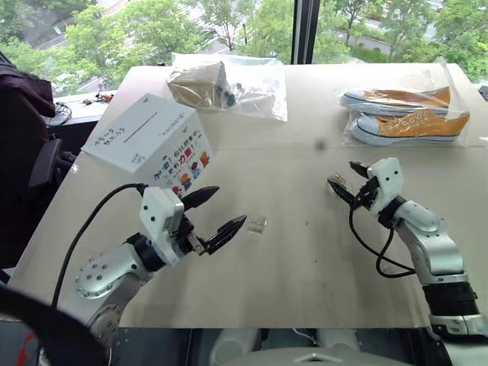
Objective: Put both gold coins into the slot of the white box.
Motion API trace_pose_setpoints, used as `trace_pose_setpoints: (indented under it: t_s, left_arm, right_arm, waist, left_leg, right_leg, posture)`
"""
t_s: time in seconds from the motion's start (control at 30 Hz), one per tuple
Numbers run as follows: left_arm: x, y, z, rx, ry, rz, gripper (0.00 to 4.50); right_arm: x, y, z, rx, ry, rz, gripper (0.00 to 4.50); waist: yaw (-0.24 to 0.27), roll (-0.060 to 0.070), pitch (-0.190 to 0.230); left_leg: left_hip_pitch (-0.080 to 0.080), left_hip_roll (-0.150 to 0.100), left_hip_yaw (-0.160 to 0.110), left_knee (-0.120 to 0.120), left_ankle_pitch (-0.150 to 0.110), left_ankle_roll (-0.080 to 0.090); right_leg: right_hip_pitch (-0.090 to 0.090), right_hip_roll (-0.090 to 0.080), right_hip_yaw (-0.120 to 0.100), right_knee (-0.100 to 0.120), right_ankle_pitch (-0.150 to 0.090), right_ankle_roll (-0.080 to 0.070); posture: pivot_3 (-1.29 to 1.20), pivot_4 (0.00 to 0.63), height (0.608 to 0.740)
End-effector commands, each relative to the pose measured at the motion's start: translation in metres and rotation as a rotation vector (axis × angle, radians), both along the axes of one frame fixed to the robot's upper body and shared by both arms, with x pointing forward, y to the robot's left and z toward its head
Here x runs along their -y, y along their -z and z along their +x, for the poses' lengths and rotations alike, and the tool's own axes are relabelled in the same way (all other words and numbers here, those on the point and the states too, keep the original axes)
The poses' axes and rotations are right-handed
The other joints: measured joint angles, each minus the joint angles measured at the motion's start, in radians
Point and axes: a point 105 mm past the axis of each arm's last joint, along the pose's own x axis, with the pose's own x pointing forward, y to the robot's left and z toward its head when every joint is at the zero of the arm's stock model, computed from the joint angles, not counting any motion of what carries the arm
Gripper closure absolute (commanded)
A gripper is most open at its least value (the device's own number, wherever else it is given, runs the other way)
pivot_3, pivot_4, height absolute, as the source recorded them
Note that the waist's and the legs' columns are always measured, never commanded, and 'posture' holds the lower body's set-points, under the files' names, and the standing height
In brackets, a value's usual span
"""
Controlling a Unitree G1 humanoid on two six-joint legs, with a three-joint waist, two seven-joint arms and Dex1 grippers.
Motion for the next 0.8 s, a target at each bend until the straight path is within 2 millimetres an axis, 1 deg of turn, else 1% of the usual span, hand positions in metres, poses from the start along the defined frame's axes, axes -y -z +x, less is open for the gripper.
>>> trace_pose_setpoints:
  t_s: [0.03,0.13,0.2,0.27,0.4,0.5,0.6,0.67,0.77,0.8]
  left_arm:
    - [0.005,-0.008,-0.004,0.035,0.014,0.012,0.00]
    - [0.005,-0.006,-0.005,0.032,0.004,0.013,0.00]
    - [0.005,-0.004,-0.006,0.029,-0.002,0.010,0.00]
    - [0.005,-0.004,-0.005,0.028,-0.013,0.004,0.00]
    - [0.006,-0.005,0.000,0.023,-0.045,-0.055,0.00]
    - [0.012,-0.012,0.011,-0.014,-0.095,-0.238,0.00]
    - [0.027,-0.031,0.017,-0.034,-0.050,-0.476,0.00]
    - [0.035,-0.040,0.018,-0.064,-0.001,-0.605,0.00]
    - [0.044,-0.043,0.013,-0.146,0.118,-0.751,0.00]
    - [0.047,-0.042,0.008,-0.173,0.172,-0.782,0.00]
  right_arm:
    - [-0.003,-0.007,0.003,0.018,-0.015,-0.016,2.86]
    - [-0.003,-0.004,0.003,0.002,-0.025,-0.021,4.42]
    - [-0.003,-0.005,0.004,0.000,-0.028,-0.022,4.42]
    - [-0.003,-0.010,0.005,0.010,-0.022,0.011,4.42]
    - [-0.009,-0.025,0.004,0.006,-0.052,0.142,4.42]
    - [-0.024,-0.040,-0.005,-0.048,-0.146,0.323,4.42]
    - [-0.052,-0.059,-0.030,-0.141,-0.352,0.482,4.42]
    - [-0.067,-0.069,-0.048,-0.199,-0.484,0.538,4.42]
    - [-0.085,-0.085,-0.072,-0.250,-0.663,0.630,4.42]
    - [-0.090,-0.088,-0.081,-0.272,-0.717,0.635,4.42]
  waist:
    - [-0.004,0.000,0.000]
    - [-0.007,0.000,0.000]
    - [-0.007,0.000,0.000]
    - [-0.006,0.000,0.000]
    - [-0.005,0.000,0.000]
    - [-0.002,0.000,0.000]
    - [0.001,0.000,0.000]
    - [0.002,-0.001,-0.001]
    - [-0.002,-0.002,-0.001]
    - [-0.003,-0.002,-0.001]
  left_leg:
    - [0.000,0.000,0.000,0.000,0.000,0.000]
    - [0.000,0.000,0.000,-0.001,0.000,0.000]
    - [0.000,0.000,0.000,-0.001,0.000,0.000]
    - [0.000,0.000,0.000,0.000,0.000,0.000]
    - [0.000,0.000,0.000,0.000,0.000,0.000]
    - [0.000,0.000,0.000,0.000,0.000,0.000]
    - [0.000,0.000,0.000,0.001,0.000,0.000]
    - [-0.001,0.000,0.000,0.001,0.000,0.000]
    - [-0.001,0.000,0.000,0.002,0.000,0.000]
    - [-0.001,0.000,0.000,0.002,0.000,0.000]
  right_leg:
    - [0.000,0.000,0.000,0.000,0.000,0.000]
    - [0.000,0.000,0.001,0.001,0.000,0.000]
    - [0.000,0.000,0.001,0.001,0.000,0.000]
    - [0.000,0.000,0.002,0.001,0.000,0.000]
    - [0.000,0.000,0.002,0.001,0.000,0.000]
    - [0.000,0.000,0.002,0.001,0.001,0.000]
    - [0.000,0.000,0.002,0.001,0.001,0.001]
    - [0.000,0.000,0.002,0.001,0.001,0.001]
    - [0.000,0.000,0.002,0.001,0.001,0.001]
    - [0.000,0.000,0.002,0.001,0.001,0.001]
  posture:
    - [0.00,0.150,0.736]
    - [0.00,0.150,0.736]
    - [0.00,0.150,0.736]
    - [0.00,0.150,0.736]
    - [0.00,0.150,0.736]
    - [0.00,0.150,0.736]
    - [0.00,0.150,0.736]
    - [0.00,0.150,0.736]
    - [0.00,0.150,0.736]
    - [0.00,0.150,0.736]
